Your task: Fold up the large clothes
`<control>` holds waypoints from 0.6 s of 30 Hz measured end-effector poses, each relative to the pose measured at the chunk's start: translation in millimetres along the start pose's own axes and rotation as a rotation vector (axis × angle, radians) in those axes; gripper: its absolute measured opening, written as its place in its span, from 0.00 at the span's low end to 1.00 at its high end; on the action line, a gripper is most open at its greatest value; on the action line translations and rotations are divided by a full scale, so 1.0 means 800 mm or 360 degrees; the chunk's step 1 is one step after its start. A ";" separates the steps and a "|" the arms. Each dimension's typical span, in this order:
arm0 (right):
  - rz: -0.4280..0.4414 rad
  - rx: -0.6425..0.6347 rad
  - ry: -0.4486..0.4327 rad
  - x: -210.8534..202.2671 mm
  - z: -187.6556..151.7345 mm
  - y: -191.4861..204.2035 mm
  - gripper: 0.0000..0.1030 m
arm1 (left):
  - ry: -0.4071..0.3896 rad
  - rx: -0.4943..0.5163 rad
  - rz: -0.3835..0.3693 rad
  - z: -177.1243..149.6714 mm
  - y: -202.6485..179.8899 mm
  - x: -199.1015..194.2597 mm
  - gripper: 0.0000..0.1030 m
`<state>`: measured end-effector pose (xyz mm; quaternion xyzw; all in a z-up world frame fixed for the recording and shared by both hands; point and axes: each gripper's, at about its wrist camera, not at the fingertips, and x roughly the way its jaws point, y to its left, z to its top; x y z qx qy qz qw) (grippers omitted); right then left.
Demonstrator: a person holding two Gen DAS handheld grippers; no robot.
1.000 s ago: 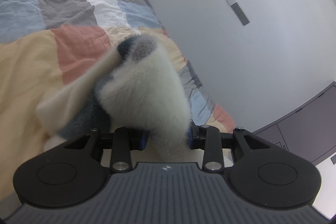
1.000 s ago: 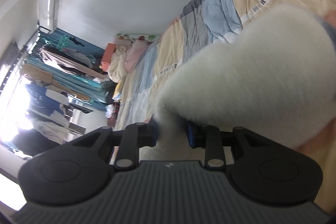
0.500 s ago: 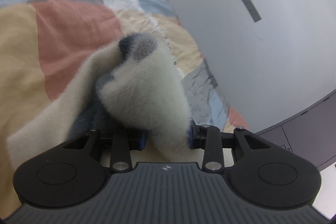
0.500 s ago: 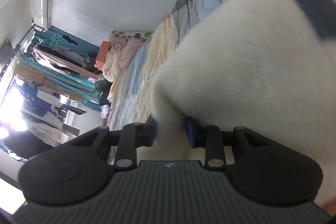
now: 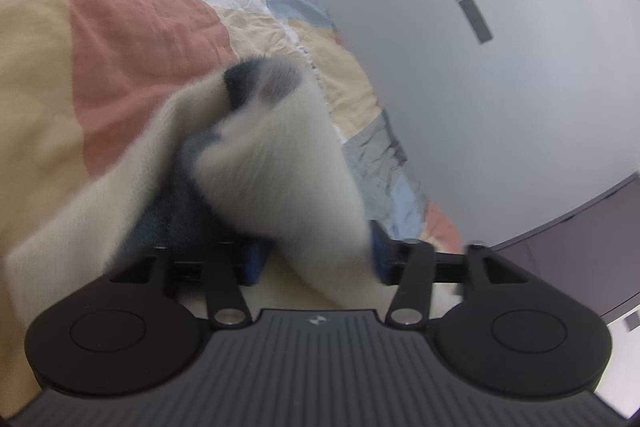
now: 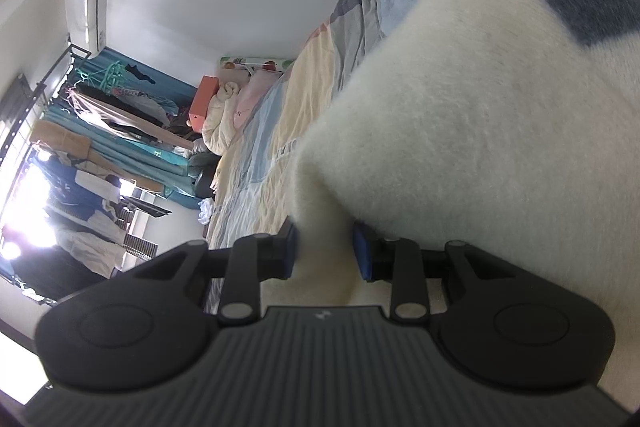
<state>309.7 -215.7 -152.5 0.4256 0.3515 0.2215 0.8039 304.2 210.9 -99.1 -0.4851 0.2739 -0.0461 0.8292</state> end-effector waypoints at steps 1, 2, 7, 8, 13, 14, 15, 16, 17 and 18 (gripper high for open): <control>-0.0003 -0.0008 0.0002 -0.006 -0.002 0.004 0.34 | -0.0020 -0.0008 -0.0020 -0.004 -0.002 -0.010 0.75; 0.0002 -0.0018 0.0004 -0.011 -0.005 0.007 0.37 | -0.0034 -0.0009 -0.0031 -0.009 -0.004 -0.020 0.78; -0.0071 -0.0268 0.0016 -0.046 -0.028 0.033 0.63 | -0.0035 0.0041 0.0001 -0.034 -0.016 -0.061 0.79; -0.0091 -0.0330 0.0027 -0.051 -0.035 0.039 0.63 | -0.0034 0.0089 0.0022 -0.038 -0.020 -0.066 0.79; -0.0255 -0.0671 0.0006 -0.064 -0.058 0.063 0.63 | -0.0023 0.0424 0.0163 -0.052 -0.051 -0.064 0.79; -0.0316 -0.0737 -0.0014 -0.061 -0.056 0.067 0.63 | -0.0019 0.0491 0.0192 -0.054 -0.057 -0.059 0.79; -0.0374 -0.0792 -0.0040 -0.059 -0.054 0.070 0.63 | -0.0020 0.0553 0.0227 -0.055 -0.061 -0.053 0.79; -0.0414 -0.0837 -0.0060 -0.056 -0.051 0.072 0.63 | -0.0023 0.0611 0.0265 -0.055 -0.064 -0.046 0.79; -0.0443 -0.0869 -0.0076 -0.052 -0.045 0.072 0.63 | -0.0027 0.0667 0.0301 -0.054 -0.066 -0.038 0.79; -0.0477 -0.0889 -0.0090 -0.048 -0.040 0.072 0.63 | -0.0035 0.0723 0.0339 -0.053 -0.068 -0.031 0.79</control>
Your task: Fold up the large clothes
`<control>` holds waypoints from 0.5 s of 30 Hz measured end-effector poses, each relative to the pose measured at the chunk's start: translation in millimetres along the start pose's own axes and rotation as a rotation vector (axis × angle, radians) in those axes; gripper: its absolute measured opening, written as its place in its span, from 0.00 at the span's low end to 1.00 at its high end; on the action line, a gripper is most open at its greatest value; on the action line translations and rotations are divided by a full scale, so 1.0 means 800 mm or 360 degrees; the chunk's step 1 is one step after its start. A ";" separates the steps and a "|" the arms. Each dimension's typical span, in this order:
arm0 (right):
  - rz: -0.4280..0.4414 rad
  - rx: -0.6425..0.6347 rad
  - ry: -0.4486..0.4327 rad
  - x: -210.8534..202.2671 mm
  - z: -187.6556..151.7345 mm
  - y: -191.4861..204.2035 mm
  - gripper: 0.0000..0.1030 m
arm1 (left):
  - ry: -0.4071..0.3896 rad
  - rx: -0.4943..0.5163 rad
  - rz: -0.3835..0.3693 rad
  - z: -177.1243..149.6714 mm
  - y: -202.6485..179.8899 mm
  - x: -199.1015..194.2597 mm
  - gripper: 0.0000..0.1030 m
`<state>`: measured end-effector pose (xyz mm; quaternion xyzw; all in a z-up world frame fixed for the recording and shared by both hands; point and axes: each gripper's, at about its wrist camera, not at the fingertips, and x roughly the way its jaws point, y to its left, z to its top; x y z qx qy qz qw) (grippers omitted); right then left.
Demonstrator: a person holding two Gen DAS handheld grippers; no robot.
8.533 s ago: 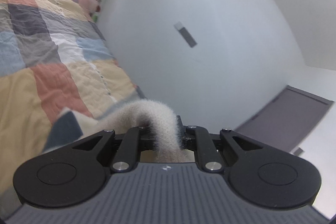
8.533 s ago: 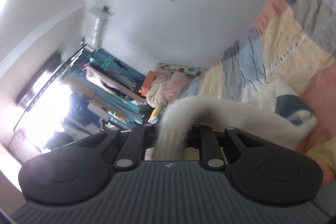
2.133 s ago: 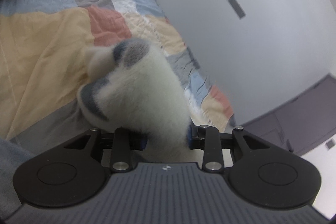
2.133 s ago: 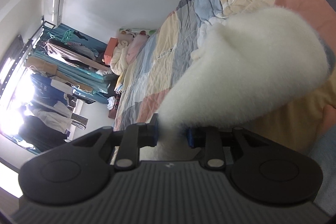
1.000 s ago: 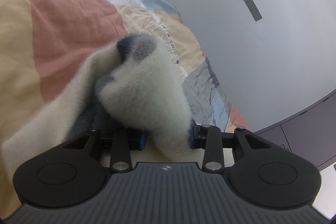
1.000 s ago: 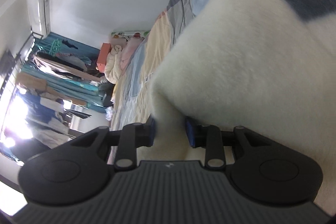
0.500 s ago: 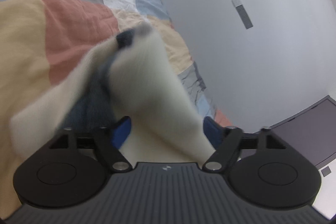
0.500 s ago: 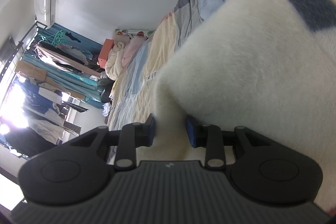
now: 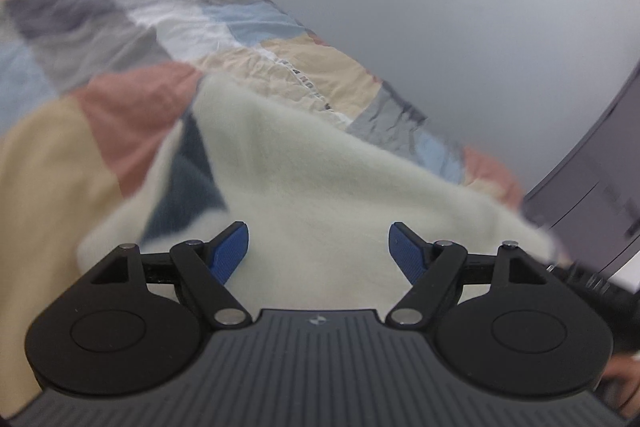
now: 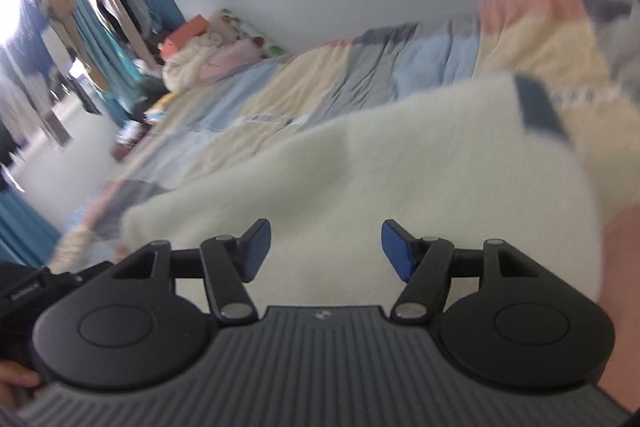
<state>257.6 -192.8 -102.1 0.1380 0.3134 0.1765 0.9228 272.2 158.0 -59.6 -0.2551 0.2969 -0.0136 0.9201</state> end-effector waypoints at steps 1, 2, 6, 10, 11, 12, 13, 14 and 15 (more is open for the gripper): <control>-0.0046 -0.0003 -0.0002 0.008 0.006 -0.004 0.63 | -0.0013 0.0055 0.0048 0.002 -0.003 0.005 0.79; -0.0094 0.0002 0.0000 0.018 0.012 -0.008 0.63 | -0.0027 0.0105 0.0094 0.005 -0.004 0.011 0.79; -0.0169 -0.0043 -0.0046 0.045 0.021 -0.015 0.59 | -0.0033 0.0185 0.0212 0.012 0.005 0.036 0.79; -0.0183 -0.0124 -0.0092 0.071 0.006 -0.017 0.59 | 0.0021 0.0190 0.0244 0.011 0.016 0.069 0.79; -0.0191 -0.0163 -0.0094 0.078 0.005 -0.016 0.59 | 0.0019 0.0207 0.0250 0.010 0.015 0.076 0.79; -0.0199 -0.0195 -0.0094 0.084 0.006 -0.013 0.59 | 0.0018 0.0232 0.0258 0.009 0.014 0.081 0.79; -0.0204 -0.0212 -0.0099 0.089 0.007 -0.012 0.59 | 0.0019 0.0253 0.0263 0.009 0.013 0.085 0.79; -0.0208 -0.0215 -0.0104 0.094 0.009 -0.012 0.59 | 0.0020 0.0263 0.0264 0.010 0.013 0.087 0.79; -0.0211 -0.0213 -0.0112 0.098 0.011 -0.012 0.59 | 0.0020 0.0258 0.0260 0.010 0.013 0.089 0.79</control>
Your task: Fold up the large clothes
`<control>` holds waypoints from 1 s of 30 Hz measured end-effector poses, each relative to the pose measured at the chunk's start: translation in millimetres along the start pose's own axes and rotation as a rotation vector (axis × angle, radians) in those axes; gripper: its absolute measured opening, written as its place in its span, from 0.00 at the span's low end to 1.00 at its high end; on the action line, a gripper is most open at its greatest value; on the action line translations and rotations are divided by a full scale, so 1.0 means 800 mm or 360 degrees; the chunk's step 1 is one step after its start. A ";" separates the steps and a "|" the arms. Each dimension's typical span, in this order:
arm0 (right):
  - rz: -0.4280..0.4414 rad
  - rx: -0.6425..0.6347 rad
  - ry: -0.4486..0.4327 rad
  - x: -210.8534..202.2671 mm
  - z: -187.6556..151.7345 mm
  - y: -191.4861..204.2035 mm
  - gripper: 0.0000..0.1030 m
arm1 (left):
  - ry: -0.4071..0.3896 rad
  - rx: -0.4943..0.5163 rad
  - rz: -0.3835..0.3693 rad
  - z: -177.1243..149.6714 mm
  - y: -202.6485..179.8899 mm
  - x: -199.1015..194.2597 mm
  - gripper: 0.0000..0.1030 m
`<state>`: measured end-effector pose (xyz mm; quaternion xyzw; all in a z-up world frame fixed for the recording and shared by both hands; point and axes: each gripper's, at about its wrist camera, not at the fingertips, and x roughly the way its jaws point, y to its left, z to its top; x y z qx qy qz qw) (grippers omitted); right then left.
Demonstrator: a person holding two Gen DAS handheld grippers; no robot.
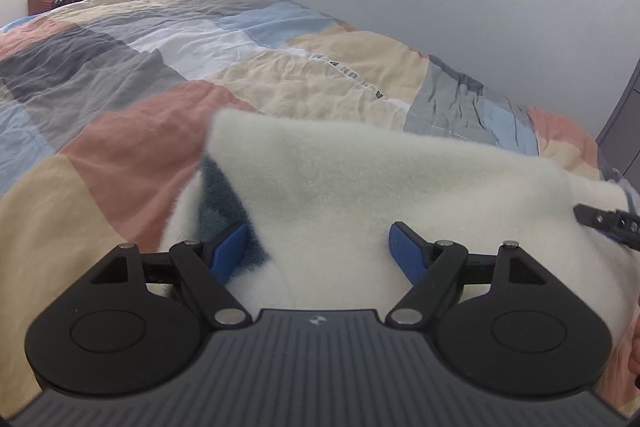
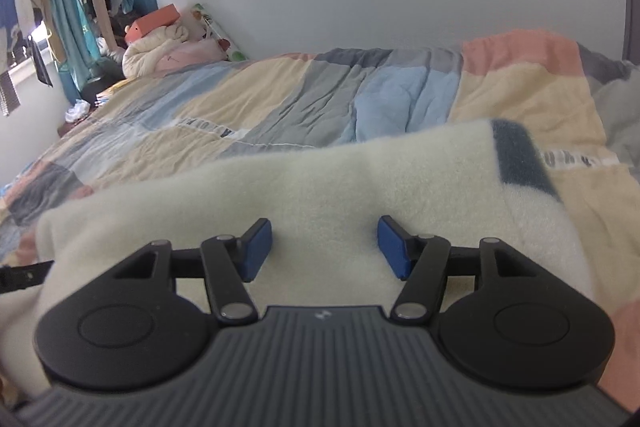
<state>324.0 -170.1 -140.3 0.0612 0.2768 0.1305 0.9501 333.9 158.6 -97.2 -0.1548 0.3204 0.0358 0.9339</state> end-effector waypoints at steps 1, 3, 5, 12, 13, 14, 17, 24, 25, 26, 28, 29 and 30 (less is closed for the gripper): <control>-0.0003 0.0002 -0.0009 0.004 0.001 0.000 0.61 | -0.0001 -0.0011 -0.0008 0.000 0.002 -0.001 0.79; -0.0022 -0.0008 -0.0027 0.007 -0.002 0.004 0.62 | -0.0006 -0.0028 -0.0014 0.001 0.003 -0.004 0.79; -0.0055 -0.0036 -0.0031 0.005 -0.004 0.011 0.62 | -0.0007 -0.0067 -0.0017 0.000 0.004 -0.011 0.79; 0.0032 0.0064 0.0052 -0.039 -0.008 0.019 0.61 | -0.0070 -0.0105 0.0000 -0.021 -0.012 -0.074 0.79; 0.0063 0.0095 0.0073 -0.047 -0.012 0.020 0.61 | -0.0089 -0.0103 0.0006 -0.027 -0.017 -0.084 0.79; 0.0102 0.0127 0.0088 -0.056 -0.016 0.021 0.61 | -0.0109 -0.0098 0.0012 -0.033 -0.022 -0.095 0.80; 0.0187 0.0159 0.0111 -0.083 -0.028 0.030 0.61 | -0.0138 -0.0169 -0.0026 -0.051 -0.030 -0.127 0.82; 0.0335 0.0093 0.0141 -0.124 -0.048 0.060 0.62 | -0.0033 -0.0635 -0.0300 -0.094 -0.011 -0.162 0.82; 0.0354 0.0108 0.0157 -0.125 -0.051 0.062 0.62 | 0.0010 -0.0668 -0.0324 -0.102 -0.010 -0.161 0.82; 0.0376 0.0131 0.0174 -0.126 -0.056 0.064 0.62 | 0.0065 -0.0697 -0.0350 -0.108 -0.008 -0.155 0.82; 0.0421 0.0210 0.0224 -0.126 -0.066 0.065 0.62 | 0.0153 -0.0814 -0.0455 -0.114 -0.001 -0.141 0.82; 0.0460 0.0262 0.0257 -0.125 -0.070 0.065 0.62 | 0.0172 -0.0901 -0.0509 -0.117 0.004 -0.135 0.82; 0.0497 0.0319 0.0285 -0.122 -0.074 0.063 0.62 | 0.0178 -0.0987 -0.0543 -0.120 0.009 -0.129 0.82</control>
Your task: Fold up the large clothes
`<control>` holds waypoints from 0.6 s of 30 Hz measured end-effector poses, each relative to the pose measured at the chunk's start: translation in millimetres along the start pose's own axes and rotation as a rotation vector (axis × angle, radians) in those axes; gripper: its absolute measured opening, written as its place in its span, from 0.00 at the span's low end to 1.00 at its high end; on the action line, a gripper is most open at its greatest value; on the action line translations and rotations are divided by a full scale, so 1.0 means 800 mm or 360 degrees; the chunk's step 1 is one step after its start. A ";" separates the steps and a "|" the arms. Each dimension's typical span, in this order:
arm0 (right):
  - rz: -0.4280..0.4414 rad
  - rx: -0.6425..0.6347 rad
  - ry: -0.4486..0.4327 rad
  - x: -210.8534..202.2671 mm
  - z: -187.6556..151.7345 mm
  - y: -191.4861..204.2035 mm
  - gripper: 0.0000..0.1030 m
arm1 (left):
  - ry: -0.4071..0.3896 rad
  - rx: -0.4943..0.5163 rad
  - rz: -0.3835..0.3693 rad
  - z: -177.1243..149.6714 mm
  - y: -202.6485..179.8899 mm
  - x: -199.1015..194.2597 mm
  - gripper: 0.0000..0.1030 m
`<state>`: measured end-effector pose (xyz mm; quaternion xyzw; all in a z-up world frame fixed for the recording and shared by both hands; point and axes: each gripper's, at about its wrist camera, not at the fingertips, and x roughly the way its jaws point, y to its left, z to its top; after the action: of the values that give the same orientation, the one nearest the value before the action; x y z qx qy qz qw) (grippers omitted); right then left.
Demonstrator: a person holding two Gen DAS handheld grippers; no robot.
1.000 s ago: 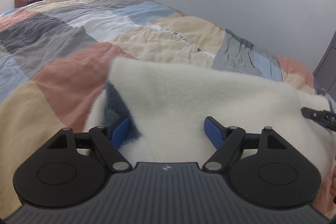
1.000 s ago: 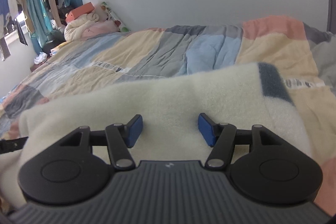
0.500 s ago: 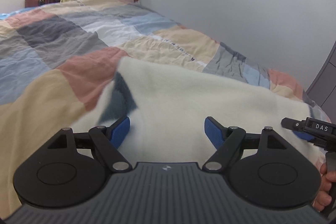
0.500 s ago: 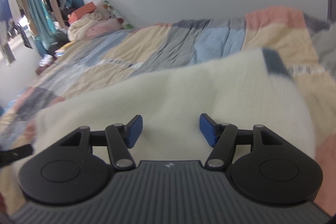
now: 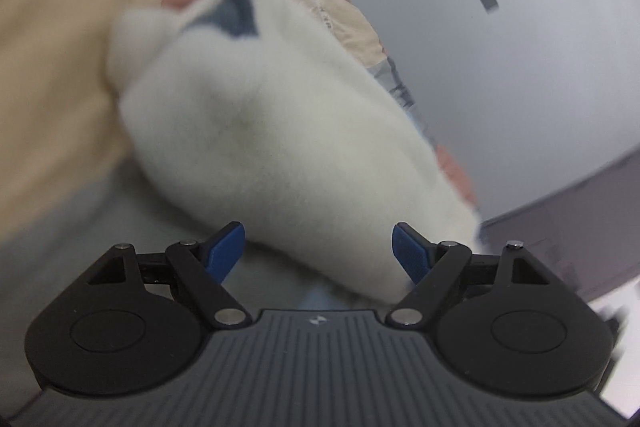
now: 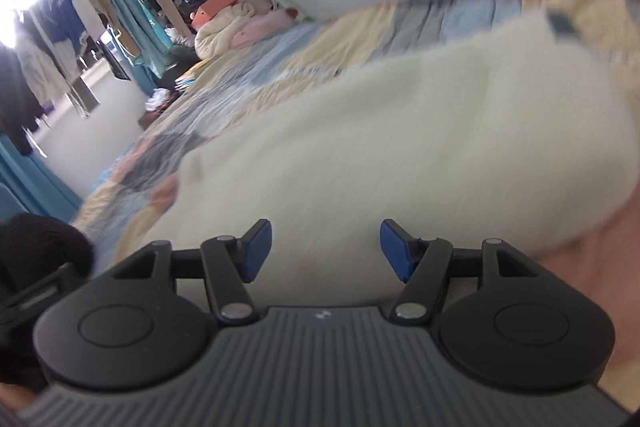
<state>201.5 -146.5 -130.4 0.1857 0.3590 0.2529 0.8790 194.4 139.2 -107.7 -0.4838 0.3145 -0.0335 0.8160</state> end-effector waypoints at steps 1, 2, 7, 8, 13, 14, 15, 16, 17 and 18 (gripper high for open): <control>0.0023 0.0051 0.0021 0.002 -0.003 -0.002 0.62 | -0.0005 -0.0071 -0.0009 0.002 0.007 0.003 0.82; 0.0033 0.0088 0.0040 0.004 -0.006 -0.004 0.62 | -0.0010 -0.0130 -0.0004 0.004 0.014 0.007 0.82; 0.0050 0.0212 0.0078 0.012 -0.008 -0.011 0.62 | 0.0014 -0.0523 -0.0074 0.015 0.063 0.028 0.82; 0.0058 0.0236 0.0080 0.012 -0.009 -0.013 0.62 | -0.0002 -0.0572 -0.0095 0.018 0.068 0.029 0.82; 0.0084 0.0327 0.0129 0.021 -0.017 -0.021 0.63 | -0.0078 -0.0791 -0.0154 0.023 0.087 0.031 0.81; 0.0090 0.0347 0.0139 0.023 -0.018 -0.023 0.63 | -0.0094 -0.0820 -0.0162 0.025 0.089 0.031 0.81; 0.0101 0.0371 0.0149 0.025 -0.020 -0.025 0.63 | -0.0111 -0.0826 -0.0153 0.027 0.090 0.030 0.79; 0.0114 0.0396 0.0157 0.026 -0.020 -0.026 0.63 | -0.0131 -0.0813 -0.0122 0.028 0.089 0.029 0.70; 0.0129 0.0421 0.0162 0.028 -0.021 -0.028 0.63 | -0.0143 -0.0788 -0.0089 0.030 0.088 0.027 0.61; 0.0141 0.0447 0.0167 0.028 -0.021 -0.031 0.63 | -0.0150 -0.0756 -0.0070 0.031 0.085 0.026 0.58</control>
<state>211.2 -150.8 -166.2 0.3090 0.4276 0.2482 0.8124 207.6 186.8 -164.8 -0.6699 0.2645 0.0462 0.6922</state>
